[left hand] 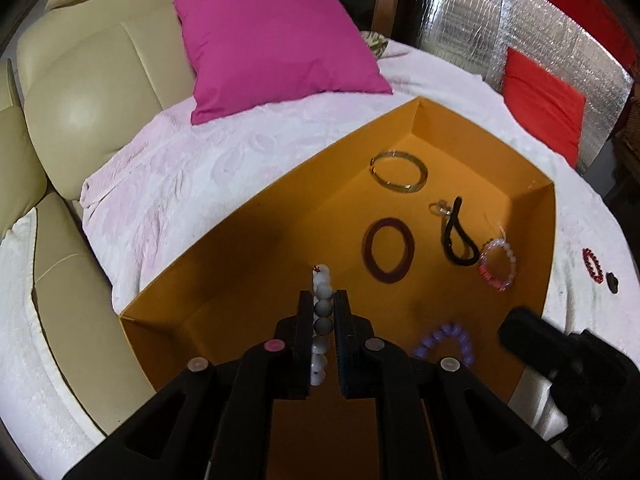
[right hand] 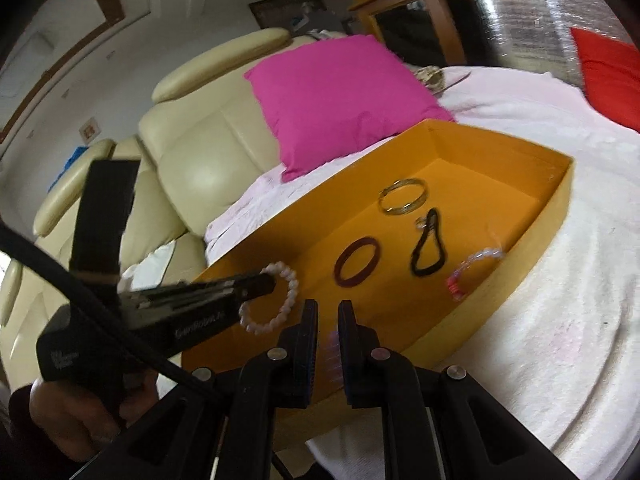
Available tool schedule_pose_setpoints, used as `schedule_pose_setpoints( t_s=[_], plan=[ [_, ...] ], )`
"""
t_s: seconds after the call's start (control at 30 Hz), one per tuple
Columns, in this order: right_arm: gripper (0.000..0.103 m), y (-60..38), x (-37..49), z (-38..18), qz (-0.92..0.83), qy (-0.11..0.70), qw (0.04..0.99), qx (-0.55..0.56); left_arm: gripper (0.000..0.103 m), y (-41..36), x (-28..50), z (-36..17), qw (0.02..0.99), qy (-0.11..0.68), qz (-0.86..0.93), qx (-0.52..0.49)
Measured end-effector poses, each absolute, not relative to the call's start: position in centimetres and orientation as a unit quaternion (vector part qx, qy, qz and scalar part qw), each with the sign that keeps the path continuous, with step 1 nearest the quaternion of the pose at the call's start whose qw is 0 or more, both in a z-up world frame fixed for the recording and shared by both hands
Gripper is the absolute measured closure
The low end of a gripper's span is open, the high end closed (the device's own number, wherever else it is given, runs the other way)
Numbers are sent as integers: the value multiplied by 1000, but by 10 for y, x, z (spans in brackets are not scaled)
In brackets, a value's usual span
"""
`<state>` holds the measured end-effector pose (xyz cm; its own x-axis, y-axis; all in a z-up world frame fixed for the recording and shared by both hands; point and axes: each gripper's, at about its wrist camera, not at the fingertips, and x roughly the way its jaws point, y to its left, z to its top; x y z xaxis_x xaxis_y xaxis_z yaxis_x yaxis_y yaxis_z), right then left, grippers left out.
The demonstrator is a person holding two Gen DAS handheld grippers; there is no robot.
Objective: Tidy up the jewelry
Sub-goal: 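Carry the purple and white bracelets into the orange box and release both, then move both open tools toward the red bracelet and black hair tie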
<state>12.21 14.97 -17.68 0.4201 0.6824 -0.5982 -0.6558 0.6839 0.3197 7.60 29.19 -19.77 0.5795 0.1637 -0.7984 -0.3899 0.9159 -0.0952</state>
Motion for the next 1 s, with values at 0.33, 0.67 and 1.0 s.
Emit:
schedule_pose_setpoints(
  t_s=[0.33, 0.67, 1.0],
  plan=[
    [91, 101, 144, -153, 352, 335, 869, 93, 51, 273, 78, -177, 886, 420, 173, -90],
    [88, 49, 167, -145, 284, 356, 879, 143, 40, 212, 87, -145, 905, 400, 139, -39],
    [79, -7, 179, -131, 236, 355, 888, 174, 38, 132, 102, -135, 910, 405, 86, 33]
  ],
)
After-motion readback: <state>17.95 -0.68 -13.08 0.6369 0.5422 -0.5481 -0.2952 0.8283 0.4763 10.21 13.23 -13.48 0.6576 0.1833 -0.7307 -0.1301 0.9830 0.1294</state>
